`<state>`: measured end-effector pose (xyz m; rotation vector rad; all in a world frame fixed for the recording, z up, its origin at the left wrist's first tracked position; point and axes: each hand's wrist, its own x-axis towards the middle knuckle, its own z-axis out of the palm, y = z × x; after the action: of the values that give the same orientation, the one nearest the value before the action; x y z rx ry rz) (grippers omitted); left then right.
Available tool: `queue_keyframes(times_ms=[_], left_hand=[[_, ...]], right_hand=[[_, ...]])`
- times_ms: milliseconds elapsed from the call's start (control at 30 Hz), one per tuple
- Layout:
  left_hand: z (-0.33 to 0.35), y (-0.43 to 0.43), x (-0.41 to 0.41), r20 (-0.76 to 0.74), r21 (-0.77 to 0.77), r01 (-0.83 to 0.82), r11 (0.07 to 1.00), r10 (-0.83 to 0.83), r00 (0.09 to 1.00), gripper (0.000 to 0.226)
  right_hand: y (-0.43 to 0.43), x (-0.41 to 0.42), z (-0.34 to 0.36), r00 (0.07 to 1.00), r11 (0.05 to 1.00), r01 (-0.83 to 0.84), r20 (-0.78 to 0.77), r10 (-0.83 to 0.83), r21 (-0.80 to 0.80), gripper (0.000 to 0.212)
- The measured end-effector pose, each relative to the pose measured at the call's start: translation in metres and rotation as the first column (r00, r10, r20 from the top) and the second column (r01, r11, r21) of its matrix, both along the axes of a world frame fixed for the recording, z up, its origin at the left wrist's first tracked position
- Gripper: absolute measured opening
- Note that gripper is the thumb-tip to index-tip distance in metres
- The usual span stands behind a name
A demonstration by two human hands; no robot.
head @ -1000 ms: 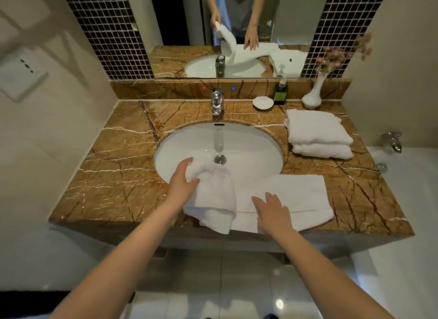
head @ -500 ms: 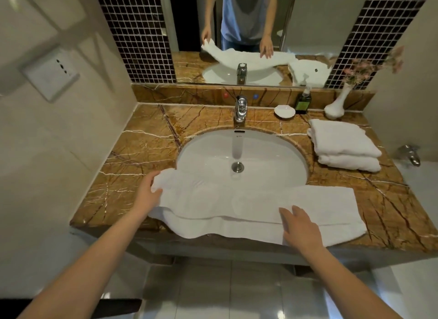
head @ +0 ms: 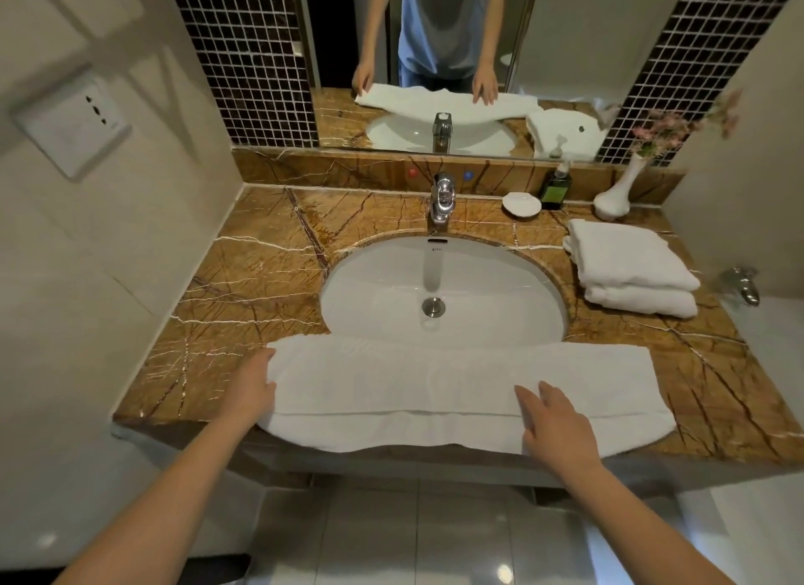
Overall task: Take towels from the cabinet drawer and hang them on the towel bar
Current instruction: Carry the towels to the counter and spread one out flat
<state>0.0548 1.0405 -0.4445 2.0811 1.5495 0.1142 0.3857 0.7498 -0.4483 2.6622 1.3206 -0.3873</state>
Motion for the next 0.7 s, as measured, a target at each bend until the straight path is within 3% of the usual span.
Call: queue_keyframes(times_ms=[100, 167, 300, 367, 467, 567, 700], left_hand=[[0.010, -0.011, 0.010, -0.148, 0.174, 0.009, 0.985, 0.017, 0.989, 0.049], [0.016, -0.027, 0.026, -0.123, 0.269, 0.012, 0.963, 0.022, 0.992, 0.044], [0.016, -0.076, 0.090, 0.040, 0.308, 0.279, 0.909, -0.306, 0.951, 0.035], [0.015, -0.110, 0.131, 0.105, 0.250, 0.409, 0.878, -0.444, 0.890, 0.033], [0.012, -0.164, 0.192, 0.148, 0.170, 0.605, 0.778, -0.627, 0.764, 0.031], [0.009, -0.208, 0.242, 0.161, 0.155, 0.696, 0.701, -0.713, 0.683, 0.032], [0.003, -0.248, 0.290, 0.125, 0.119, 0.721, 0.683, -0.730, 0.672, 0.033]], right_hand=[[-0.003, 0.001, 0.001, 1.000, 1.000, -0.011, -0.001, 0.011, -0.017, 0.067], [-0.005, 0.003, 0.004, 0.999, 1.000, -0.016, -0.034, 0.015, -0.023, 0.066], [-0.013, 0.019, 0.015, 0.996, 0.994, -0.022, -0.079, 0.031, 0.107, 0.059], [-0.024, 0.033, 0.020, 0.988, 0.957, 0.133, -0.113, -0.107, 0.257, 0.053], [-0.047, 0.063, 0.022, 0.869, 0.778, 0.493, -0.269, -0.416, 0.390, 0.053], [-0.067, 0.098, 0.020, 0.732, 0.639, 0.680, -0.390, -0.559, 0.360, 0.048], [-0.083, 0.133, 0.014, 0.618, 0.590, 0.772, -0.492, -0.613, 0.235, 0.039]])
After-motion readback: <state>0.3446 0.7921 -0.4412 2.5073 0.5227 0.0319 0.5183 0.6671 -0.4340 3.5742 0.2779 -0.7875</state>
